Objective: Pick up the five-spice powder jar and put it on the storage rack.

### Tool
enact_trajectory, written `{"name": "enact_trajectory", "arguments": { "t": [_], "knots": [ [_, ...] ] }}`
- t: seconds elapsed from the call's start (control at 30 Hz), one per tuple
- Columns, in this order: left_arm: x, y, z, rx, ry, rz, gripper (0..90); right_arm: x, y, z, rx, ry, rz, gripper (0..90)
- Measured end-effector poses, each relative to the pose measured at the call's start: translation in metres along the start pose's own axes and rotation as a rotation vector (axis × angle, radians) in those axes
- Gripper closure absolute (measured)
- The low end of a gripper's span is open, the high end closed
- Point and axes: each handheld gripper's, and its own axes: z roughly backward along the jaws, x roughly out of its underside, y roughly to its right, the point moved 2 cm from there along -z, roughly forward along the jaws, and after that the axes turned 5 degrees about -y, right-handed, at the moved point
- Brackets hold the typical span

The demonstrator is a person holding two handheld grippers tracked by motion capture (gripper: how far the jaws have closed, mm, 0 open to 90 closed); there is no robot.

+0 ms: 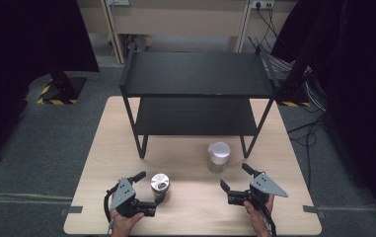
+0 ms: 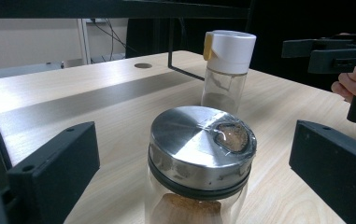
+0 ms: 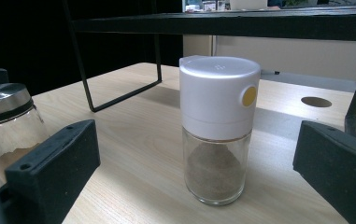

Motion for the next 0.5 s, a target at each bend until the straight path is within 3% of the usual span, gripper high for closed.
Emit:
{"name": "enact_trajectory", "arguments": {
  "t": [0.5],
  "knots": [
    [-0.0004,0.0003,-0.0009,-0.003,-0.006,0.000,1.0,0.0001,0.0003,0.0001,0.001,0.000,-0.007,0.8]
  ]
}}
